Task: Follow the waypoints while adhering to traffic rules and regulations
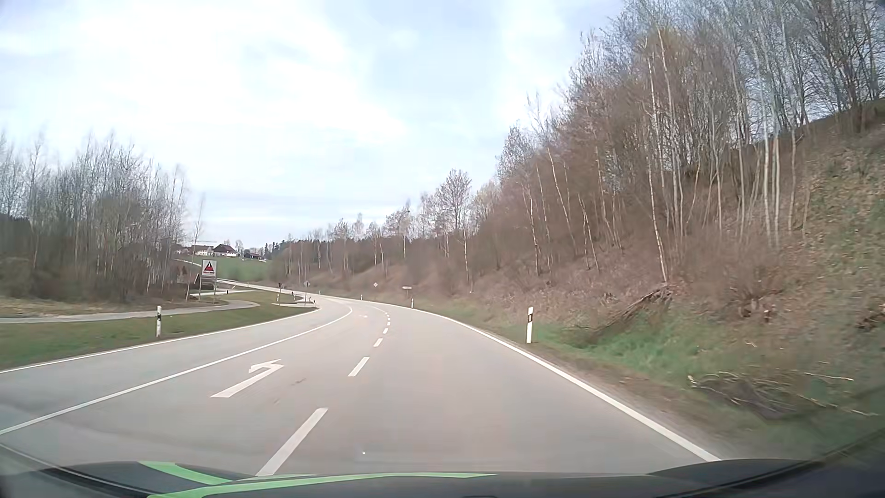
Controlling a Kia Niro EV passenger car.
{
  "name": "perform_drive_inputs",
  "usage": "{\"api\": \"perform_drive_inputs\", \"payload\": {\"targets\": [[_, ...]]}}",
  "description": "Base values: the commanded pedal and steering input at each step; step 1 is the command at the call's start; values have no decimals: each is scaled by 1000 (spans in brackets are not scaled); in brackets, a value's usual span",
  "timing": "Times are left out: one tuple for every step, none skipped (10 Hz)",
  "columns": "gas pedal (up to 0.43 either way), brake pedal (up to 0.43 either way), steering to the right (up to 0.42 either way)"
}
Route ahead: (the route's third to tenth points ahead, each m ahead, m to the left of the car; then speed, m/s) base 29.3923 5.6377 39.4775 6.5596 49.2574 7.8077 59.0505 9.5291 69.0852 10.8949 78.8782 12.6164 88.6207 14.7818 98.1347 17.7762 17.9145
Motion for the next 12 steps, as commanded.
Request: {"api": "perform_drive_inputs", "payload": {"targets": [[169,0,-11],[169,0,-11],[169,0,-11],[177,0,-11],[189,0,-11],[189,0,-11],[189,0,-11],[189,0,-11],[197,0,-11],[197,0,-11],[197,0,-11],[209,0,-11]]}}
